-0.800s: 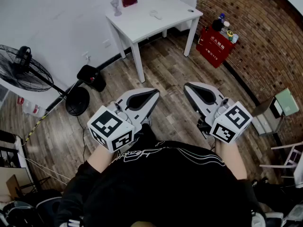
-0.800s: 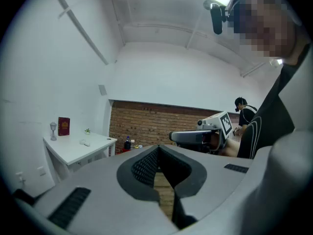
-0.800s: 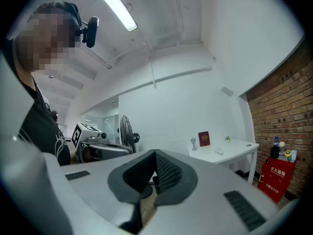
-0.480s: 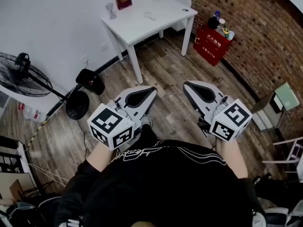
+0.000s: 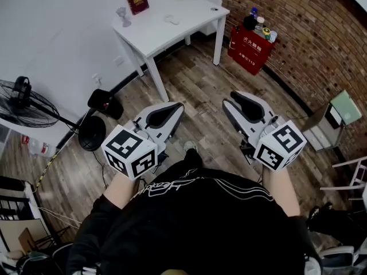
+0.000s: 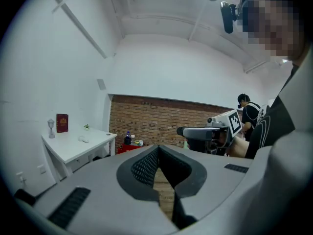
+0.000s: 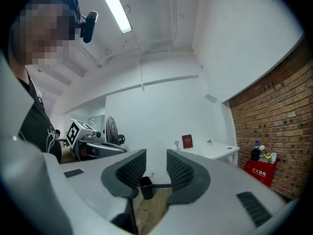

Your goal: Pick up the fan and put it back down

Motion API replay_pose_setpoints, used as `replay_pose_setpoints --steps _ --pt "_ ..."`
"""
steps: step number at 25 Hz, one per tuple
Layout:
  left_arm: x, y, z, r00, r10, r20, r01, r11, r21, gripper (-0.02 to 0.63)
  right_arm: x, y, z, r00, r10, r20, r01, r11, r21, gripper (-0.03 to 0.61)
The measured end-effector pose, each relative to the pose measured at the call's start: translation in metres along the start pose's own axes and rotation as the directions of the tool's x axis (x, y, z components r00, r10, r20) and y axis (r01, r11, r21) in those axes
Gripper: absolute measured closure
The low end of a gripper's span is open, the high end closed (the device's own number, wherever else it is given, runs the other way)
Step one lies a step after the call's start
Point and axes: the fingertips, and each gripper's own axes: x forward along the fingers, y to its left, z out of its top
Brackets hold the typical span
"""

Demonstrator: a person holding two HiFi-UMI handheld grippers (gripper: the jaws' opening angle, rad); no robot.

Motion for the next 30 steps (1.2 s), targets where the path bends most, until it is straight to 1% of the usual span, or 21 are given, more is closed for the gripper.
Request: replay_pose_setpoints --steps 1,3,5,10,13,16,18,21,25,27,30 --pt "0.003 0.002 0.0 1.0 0.001 -0.001 -0.001 1.0 -0.001 0.583 0.002 -0.003 0.0 1.0 0.0 -0.003 0.0 1.0 -0.002 0.445" --pt "0.009 0.006 -0.002 1.0 -0.001 -0.002 0.001 1.0 -0.007 0.583 0.004 -0.012 -0.003 1.0 -0.005 -0.01 0.005 1.0 -0.005 0.402" --pt "0.018 0.012 -0.005 1.0 -0.008 -0.001 0.008 1.0 -0.022 0.581 0.005 -0.023 -0.006 1.0 -0.018 -0.022 0.018 1.0 -0.008 0.381" --pt "0.037 0.049 -0.012 1.0 0.005 0.001 -0.005 0.997 -0.077 0.581 0.026 -0.054 -0.013 0.998 -0.048 -0.046 0.047 0.999 -0.022 0.287" --pt "0.057 0.073 -0.011 1.0 0.007 0.004 -0.006 0.995 -0.101 0.583 0.042 -0.084 -0.017 0.995 -0.074 -0.069 0.073 0.997 -0.012 0.279" --pt "0.082 0.105 -0.007 1.0 0.011 0.005 -0.01 0.993 -0.115 0.581 0.068 -0.122 -0.018 0.99 -0.115 -0.081 0.114 0.993 -0.013 0.236" --pt "0.102 0.13 -0.005 1.0 0.018 0.0 -0.018 0.992 -0.126 0.581 0.089 -0.149 -0.017 0.988 -0.129 -0.083 0.129 0.992 -0.005 0.235" --pt "0.136 0.17 -0.004 1.0 0.026 -0.014 -0.027 0.988 -0.155 0.581 0.124 -0.19 -0.018 0.985 -0.131 -0.109 0.133 0.991 0.01 0.225" --pt "0.18 0.234 0.0 0.998 0.042 -0.037 -0.049 0.978 -0.204 0.581 0.187 -0.246 -0.023 0.978 -0.124 -0.165 0.132 0.991 0.036 0.209" --pt "0.2 0.266 0.004 0.998 0.055 -0.044 -0.063 0.975 -0.215 0.581 0.219 -0.271 -0.026 0.971 -0.128 -0.203 0.137 0.99 0.03 0.192" --pt "0.225 0.312 0.006 0.995 0.083 -0.051 -0.092 0.97 -0.226 0.581 0.267 -0.302 -0.034 0.961 -0.117 -0.252 0.127 0.992 0.023 0.19"
